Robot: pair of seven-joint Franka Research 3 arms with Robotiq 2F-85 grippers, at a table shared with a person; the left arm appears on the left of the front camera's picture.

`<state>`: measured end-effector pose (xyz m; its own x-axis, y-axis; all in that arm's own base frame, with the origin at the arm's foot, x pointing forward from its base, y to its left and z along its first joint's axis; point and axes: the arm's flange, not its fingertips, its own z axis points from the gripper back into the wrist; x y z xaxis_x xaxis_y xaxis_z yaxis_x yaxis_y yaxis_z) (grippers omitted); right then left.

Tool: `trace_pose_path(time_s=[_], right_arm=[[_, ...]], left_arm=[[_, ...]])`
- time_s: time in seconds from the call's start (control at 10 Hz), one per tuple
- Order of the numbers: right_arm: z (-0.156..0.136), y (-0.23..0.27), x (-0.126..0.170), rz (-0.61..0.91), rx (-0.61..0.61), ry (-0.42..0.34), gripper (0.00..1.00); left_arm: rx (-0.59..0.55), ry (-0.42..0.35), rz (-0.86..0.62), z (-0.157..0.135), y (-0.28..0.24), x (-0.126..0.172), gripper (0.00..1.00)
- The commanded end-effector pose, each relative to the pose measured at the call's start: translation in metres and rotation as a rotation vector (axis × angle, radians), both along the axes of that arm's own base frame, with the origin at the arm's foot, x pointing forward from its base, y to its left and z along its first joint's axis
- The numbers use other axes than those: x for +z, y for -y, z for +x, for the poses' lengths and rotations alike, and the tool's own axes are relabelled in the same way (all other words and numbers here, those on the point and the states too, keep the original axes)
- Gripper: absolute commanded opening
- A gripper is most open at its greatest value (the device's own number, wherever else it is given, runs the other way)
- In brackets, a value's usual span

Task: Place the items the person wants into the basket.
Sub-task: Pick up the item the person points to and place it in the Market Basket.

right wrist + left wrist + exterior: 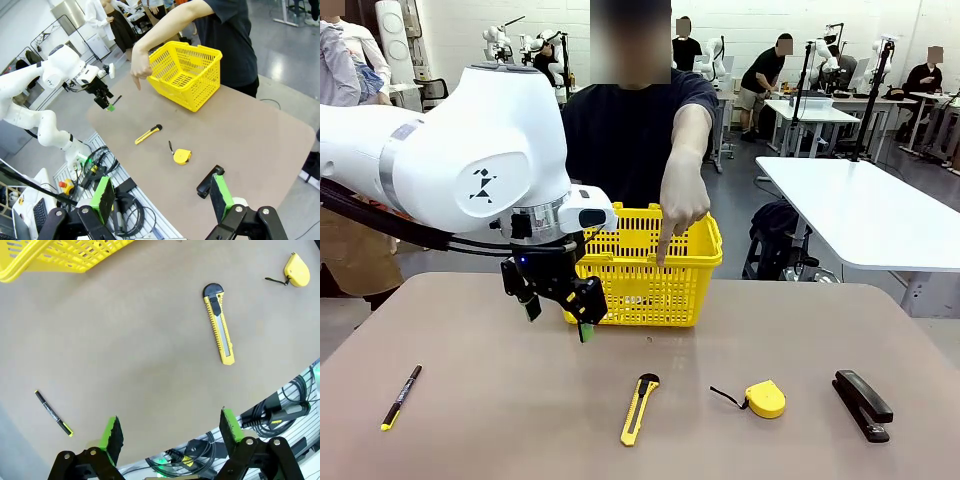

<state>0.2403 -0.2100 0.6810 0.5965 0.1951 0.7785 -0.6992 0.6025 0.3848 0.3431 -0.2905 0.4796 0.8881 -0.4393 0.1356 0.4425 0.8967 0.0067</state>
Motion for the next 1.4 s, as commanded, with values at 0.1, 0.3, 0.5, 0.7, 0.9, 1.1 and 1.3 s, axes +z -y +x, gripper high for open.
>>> trace_pose_path(time_s=[0.1,0.3,0.5,0.7,0.9,1.1,1.3], right_arm=[[0.001,0.001,0.002,0.018,0.014,0.017,1.0],[0.001,0.001,0.002,0.018,0.014,0.017,1.0],[0.001,0.001,0.002,0.018,0.014,0.017,1.0],[0.001,0.001,0.002,0.018,0.014,0.017,1.0],[0.001,0.001,0.002,0.018,0.014,0.017,1.0],[0.001,0.001,0.002,0.018,0.014,0.017,1.0],[0.001,0.001,0.002,0.018,0.014,0.017,1.0]], left_arm=[[0.0,0.007,0.006,0.0,0.001,0.0,1.0],[-0.079,-0.03,0.005,-0.007,0.029,-0.014,1.0],[-0.175,-0.044,0.068,-0.02,0.079,-0.041,1.0],[-0.2,-0.058,0.094,-0.018,0.107,-0.067,1.0],[-0.256,-0.087,0.093,-0.018,0.126,-0.1,1.0],[-0.272,-0.104,0.083,-0.012,0.134,-0.125,1.0],[-0.248,-0.117,0.071,-0.007,0.136,-0.142,1.0]])
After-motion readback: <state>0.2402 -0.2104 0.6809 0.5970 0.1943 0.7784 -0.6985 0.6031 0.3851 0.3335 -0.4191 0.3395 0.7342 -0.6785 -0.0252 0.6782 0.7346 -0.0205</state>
